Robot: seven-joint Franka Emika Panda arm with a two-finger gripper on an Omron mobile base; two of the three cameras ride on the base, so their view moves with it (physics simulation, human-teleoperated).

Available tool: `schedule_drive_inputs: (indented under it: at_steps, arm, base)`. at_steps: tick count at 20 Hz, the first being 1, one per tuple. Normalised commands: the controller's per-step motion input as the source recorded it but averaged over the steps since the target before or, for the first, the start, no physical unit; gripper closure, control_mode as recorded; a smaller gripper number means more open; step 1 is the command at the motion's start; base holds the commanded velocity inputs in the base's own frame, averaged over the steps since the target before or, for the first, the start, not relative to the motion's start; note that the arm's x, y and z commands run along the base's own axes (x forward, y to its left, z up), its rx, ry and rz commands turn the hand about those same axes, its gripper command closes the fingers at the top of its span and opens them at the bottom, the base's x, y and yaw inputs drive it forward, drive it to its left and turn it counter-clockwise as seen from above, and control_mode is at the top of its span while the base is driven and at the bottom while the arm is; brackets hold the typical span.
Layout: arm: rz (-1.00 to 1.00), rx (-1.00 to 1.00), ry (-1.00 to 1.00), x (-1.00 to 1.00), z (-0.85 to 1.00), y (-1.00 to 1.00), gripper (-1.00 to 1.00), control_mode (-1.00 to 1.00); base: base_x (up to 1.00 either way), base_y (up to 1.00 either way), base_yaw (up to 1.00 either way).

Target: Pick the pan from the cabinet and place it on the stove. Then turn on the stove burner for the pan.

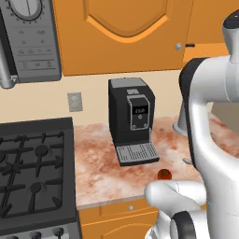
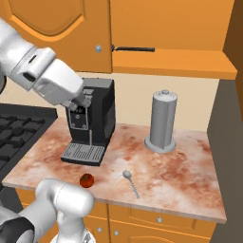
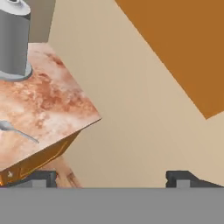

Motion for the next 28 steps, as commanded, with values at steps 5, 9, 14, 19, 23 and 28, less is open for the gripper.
schedule_drive_inputs:
  at_steps: [5, 9, 14, 19, 23, 28]
  arm:
    - [0.19, 0.07, -0.36, 0.29, -0.01, 0.66, -1.0, -1.0]
    - [0.21, 0.07, -0.38, 0.45, 0.0, 0.37, -1.0, -1.0]
    - [0.23, 0.06, -0.37, 0.42, 0.0, 0.27, -1.0, -1.0]
    - [0.2, 0.01, -0.32, 0.38, 0.0, 0.18, -1.0, -1.0]
    - [0.09, 0.0, -0.2, 0.23, 0.11, 0.02, -1.0, -1.0]
    - [0.07, 0.0, -0.12, 0.3, 0.24, 0.0, -1.0, -1.0]
  base:
    - [0.0, 0.0, 0.0]
    - [0.0, 0.0, 0.0]
    - [0.0, 0.0, 0.0]
    - [0.0, 0.0, 0.0]
    - [0.0, 0.0, 0.0]
    - [0.0, 0.0, 0.0]
